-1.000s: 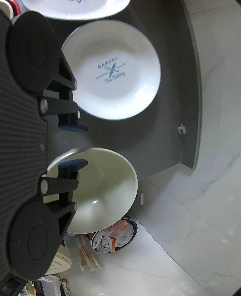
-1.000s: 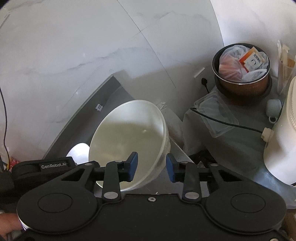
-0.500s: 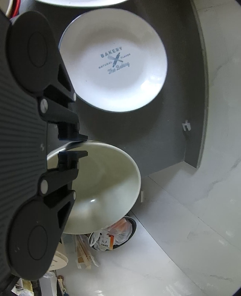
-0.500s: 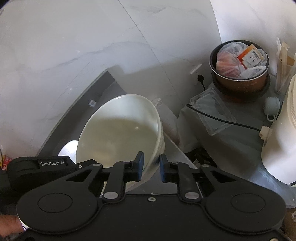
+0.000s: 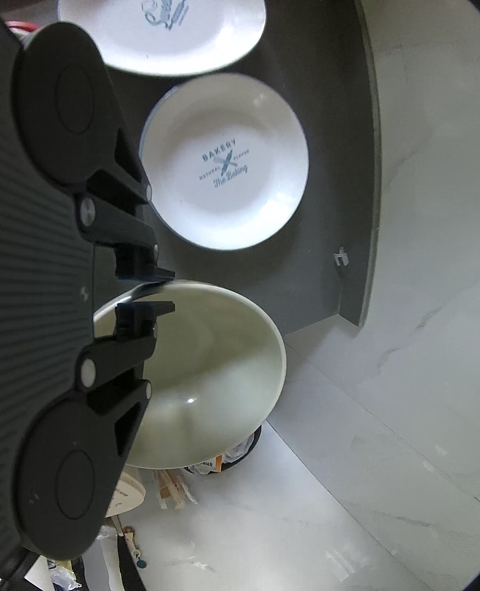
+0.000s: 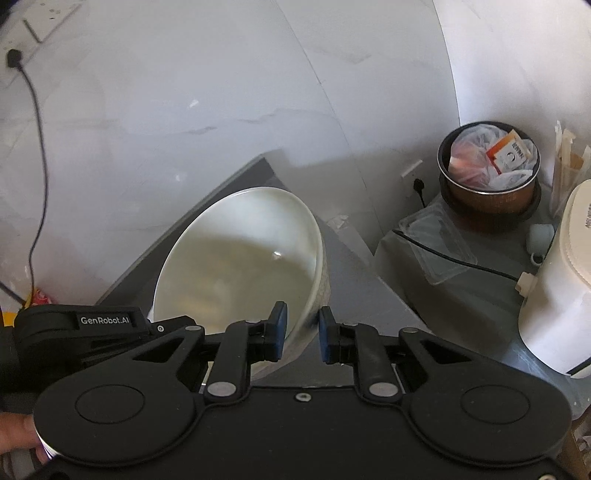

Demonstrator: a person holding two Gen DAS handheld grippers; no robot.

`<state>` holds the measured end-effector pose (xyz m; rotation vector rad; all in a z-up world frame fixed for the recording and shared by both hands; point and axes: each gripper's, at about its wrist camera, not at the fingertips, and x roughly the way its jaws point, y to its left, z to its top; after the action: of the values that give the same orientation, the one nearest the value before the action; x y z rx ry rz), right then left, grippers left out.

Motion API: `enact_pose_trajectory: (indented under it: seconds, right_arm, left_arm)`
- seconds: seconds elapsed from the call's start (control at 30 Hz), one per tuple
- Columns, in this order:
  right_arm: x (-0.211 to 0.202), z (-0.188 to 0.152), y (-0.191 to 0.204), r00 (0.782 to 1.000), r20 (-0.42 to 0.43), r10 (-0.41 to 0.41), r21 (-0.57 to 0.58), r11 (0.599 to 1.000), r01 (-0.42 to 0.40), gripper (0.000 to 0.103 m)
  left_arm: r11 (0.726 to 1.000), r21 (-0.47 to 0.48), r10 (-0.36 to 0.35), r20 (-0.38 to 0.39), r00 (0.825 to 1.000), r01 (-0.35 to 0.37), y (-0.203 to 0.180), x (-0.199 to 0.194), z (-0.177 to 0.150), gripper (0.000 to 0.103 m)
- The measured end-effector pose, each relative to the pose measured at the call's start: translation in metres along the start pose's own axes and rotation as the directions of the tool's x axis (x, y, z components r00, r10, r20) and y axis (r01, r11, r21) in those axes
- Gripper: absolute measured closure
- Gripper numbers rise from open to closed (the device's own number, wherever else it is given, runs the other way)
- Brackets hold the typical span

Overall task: Organize plates and bowls
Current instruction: 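Lower the smaller white bowl into the stack while the left tool holds the red bowl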

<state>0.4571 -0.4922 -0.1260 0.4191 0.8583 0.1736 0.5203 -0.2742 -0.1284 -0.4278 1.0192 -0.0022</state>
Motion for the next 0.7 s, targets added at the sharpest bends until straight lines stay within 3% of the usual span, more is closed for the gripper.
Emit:
enact_pose_trajectory:
  seconds: [0.7]
  right_arm:
    - [-0.062,-0.05,0.07,0.999,0.028,0.033,-0.043,0.999,-0.032,0.085]
  left_arm:
    - [0.999,0.006,-0.045,0.027,0.999,0.045,0.055,-0.09,-0.014,0.095]
